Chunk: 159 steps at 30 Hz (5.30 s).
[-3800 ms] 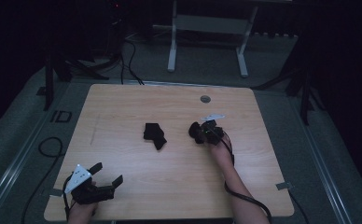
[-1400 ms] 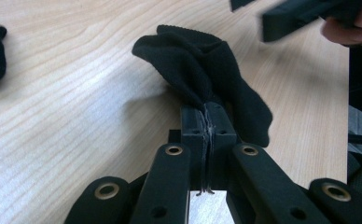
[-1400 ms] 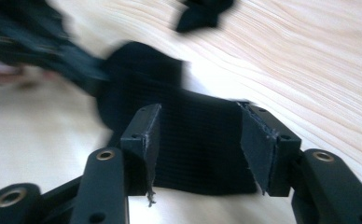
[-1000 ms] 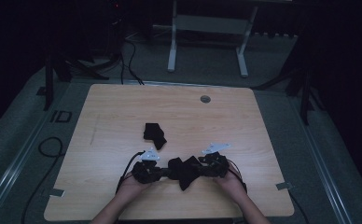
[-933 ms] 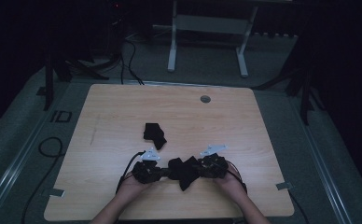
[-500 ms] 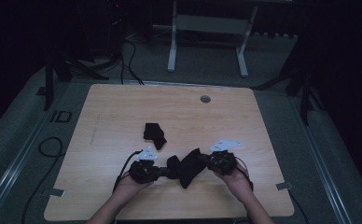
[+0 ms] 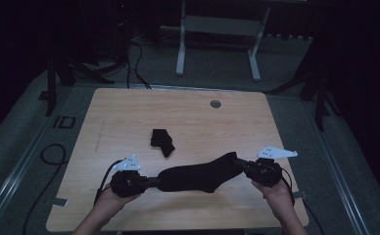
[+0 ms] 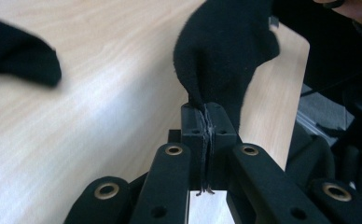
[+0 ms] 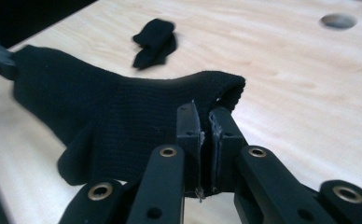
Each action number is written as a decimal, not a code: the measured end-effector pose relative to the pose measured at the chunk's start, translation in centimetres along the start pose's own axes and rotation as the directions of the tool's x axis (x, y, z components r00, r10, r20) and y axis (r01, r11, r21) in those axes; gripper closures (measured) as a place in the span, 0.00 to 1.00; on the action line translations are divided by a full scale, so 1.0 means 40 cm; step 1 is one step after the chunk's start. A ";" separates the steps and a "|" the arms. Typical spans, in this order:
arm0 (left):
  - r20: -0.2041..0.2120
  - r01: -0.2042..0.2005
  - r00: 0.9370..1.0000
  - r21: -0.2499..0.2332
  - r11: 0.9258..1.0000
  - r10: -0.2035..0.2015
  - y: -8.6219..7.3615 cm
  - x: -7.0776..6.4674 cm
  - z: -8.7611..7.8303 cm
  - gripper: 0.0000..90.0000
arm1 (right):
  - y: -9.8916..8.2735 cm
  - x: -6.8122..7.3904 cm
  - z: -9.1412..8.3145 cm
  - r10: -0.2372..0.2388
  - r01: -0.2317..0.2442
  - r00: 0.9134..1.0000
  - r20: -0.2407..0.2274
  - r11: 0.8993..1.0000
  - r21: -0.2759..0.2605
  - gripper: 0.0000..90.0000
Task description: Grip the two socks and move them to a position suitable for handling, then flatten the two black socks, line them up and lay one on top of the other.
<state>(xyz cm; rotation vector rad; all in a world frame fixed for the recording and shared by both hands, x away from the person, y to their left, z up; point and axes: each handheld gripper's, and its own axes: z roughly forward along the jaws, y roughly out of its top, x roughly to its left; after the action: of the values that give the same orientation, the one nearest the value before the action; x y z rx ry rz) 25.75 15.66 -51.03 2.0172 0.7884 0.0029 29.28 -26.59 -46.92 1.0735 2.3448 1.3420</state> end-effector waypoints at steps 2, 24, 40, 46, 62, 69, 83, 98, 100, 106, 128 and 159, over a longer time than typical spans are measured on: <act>0.011 0.020 1.000 0.025 0.999 -0.020 -0.013 0.009 0.012 0.98 | -0.027 0.005 0.001 0.014 -0.014 1.000 -0.005 1.000 0.003 0.93; -0.141 0.043 0.989 0.018 0.999 -0.040 -0.036 0.046 0.046 0.68 | -0.157 -0.022 0.011 0.071 -0.078 0.993 0.093 0.994 0.071 0.78; -0.107 0.017 0.994 0.125 0.992 -0.004 -0.047 0.029 0.172 1.00 | -0.183 0.002 0.124 -0.064 0.043 0.993 0.095 0.977 0.209 1.00; -0.112 0.015 0.994 0.114 0.993 -0.002 -0.047 0.037 0.181 1.00 | -0.178 -0.018 0.127 -0.044 0.021 0.993 0.108 0.978 0.206 1.00; -0.195 -0.020 0.981 -0.048 0.999 0.010 -0.080 0.010 0.083 0.66 | -0.047 0.008 0.145 -0.064 0.063 0.998 0.005 0.988 0.141 0.71; -0.256 -0.002 0.966 -0.102 0.995 -0.024 -0.136 0.033 0.031 0.46 | 0.081 0.060 0.231 -0.156 0.160 0.987 -0.039 0.981 0.111 0.63; -0.297 0.024 0.952 -0.165 0.986 -0.073 -0.154 0.061 0.007 0.42 | 0.275 0.157 0.547 -0.252 0.269 0.962 -0.103 0.939 0.214 0.47; -0.294 0.055 0.949 -0.209 0.976 -0.116 -0.152 0.073 -0.002 0.42 | 0.243 0.171 0.758 -0.322 0.303 0.947 -0.007 0.884 0.356 0.47; -0.288 0.063 0.950 -0.207 0.976 -0.122 -0.152 0.075 0.001 0.42 | 0.234 0.172 0.757 -0.335 0.315 0.942 -0.002 0.883 0.347 0.52; -0.286 0.072 0.949 -0.215 0.974 -0.133 -0.149 0.074 0.004 0.42 | 0.222 0.182 0.749 -0.382 0.338 0.922 0.067 0.876 0.345 0.75; -0.241 0.043 0.965 -0.235 0.971 -0.101 -0.038 0.090 0.039 0.42 | 0.207 0.140 0.388 -0.192 0.214 0.964 -0.183 0.970 0.114 0.82; -0.090 -0.055 0.995 -0.152 0.987 0.041 0.118 0.070 0.177 0.99 | 0.160 0.068 0.256 -0.121 0.135 0.973 -0.195 0.989 0.057 0.81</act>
<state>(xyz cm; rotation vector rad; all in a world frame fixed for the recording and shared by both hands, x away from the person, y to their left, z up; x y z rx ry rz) 32.60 10.02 -52.18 1.8988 0.7696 0.1751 35.81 -16.07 -46.91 0.8266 2.5673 1.3804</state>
